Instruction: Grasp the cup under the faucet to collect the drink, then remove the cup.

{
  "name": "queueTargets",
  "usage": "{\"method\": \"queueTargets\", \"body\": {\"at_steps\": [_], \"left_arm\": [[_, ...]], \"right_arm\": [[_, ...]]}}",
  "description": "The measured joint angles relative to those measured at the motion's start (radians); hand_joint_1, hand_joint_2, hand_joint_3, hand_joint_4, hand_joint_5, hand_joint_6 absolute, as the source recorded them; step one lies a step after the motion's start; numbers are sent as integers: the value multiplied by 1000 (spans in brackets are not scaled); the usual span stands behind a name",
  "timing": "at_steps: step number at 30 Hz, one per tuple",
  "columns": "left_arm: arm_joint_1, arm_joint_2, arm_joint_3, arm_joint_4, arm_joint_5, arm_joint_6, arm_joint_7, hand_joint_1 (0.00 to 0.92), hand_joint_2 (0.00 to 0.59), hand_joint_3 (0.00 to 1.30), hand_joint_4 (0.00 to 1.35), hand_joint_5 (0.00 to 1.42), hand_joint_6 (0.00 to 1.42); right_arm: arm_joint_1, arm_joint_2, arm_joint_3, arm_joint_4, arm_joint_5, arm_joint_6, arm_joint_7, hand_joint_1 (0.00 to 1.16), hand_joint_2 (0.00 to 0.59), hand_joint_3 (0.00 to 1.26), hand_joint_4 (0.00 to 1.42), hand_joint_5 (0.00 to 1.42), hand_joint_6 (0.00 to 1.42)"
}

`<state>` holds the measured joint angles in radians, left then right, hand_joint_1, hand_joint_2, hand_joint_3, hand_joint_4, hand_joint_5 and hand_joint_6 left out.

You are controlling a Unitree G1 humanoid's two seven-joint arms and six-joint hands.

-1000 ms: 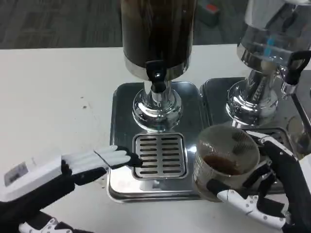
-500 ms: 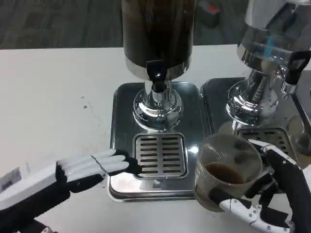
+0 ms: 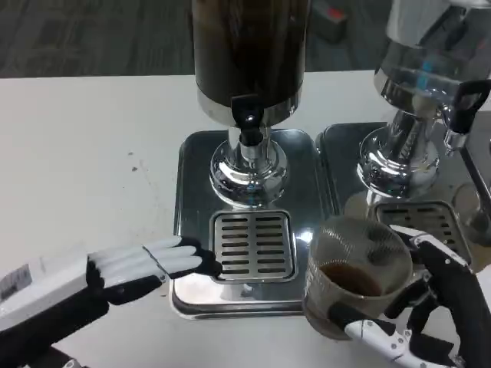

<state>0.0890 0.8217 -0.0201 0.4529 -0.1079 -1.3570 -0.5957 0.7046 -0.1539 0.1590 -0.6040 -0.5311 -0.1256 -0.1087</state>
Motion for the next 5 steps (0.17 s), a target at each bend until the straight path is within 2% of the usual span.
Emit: {"method": "queueTargets", "body": {"at_steps": [5], "left_arm": [[0,1,-1,0,0,0,0,0,109,165,69,79,225]], "right_arm": [[0,0,-1,0,0,-5,0,947,186,577,627,830,1033]]}}
